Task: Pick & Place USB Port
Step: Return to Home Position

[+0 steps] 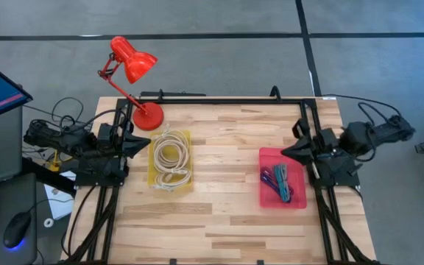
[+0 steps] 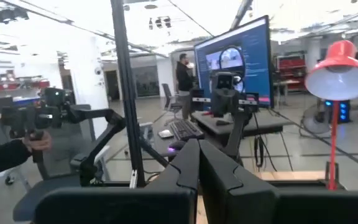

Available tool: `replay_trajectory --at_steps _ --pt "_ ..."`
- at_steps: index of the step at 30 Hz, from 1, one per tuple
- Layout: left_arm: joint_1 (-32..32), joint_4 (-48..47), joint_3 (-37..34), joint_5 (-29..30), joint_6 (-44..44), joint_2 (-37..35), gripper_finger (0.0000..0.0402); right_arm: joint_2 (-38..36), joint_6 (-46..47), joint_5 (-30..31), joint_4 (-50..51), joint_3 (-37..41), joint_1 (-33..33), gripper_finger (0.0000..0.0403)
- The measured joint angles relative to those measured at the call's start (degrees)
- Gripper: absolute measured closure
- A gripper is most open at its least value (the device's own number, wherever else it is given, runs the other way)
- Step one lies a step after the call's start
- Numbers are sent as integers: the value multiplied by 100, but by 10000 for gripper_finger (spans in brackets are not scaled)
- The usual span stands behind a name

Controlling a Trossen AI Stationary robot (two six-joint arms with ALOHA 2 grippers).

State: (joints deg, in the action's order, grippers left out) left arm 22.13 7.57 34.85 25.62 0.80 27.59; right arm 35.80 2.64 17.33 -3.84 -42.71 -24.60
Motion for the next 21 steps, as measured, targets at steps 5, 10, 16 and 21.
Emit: replay_trajectory --at_steps 5,10,16,21 --pt "0 0 0 -1 35 0 398 237 23 -1447 42 -115 1222 403" --pt "0 -7 0 1 218 -21 398 209 350 -2501 149 -119 2291 403" --pt "0 -11 0 1 450 -205 398 -456 480 -2626 952 -117 2643 403" --pt "0 -13 0 8 761 -569 398 -1035 454 -2301 1284 -115 2574 403"
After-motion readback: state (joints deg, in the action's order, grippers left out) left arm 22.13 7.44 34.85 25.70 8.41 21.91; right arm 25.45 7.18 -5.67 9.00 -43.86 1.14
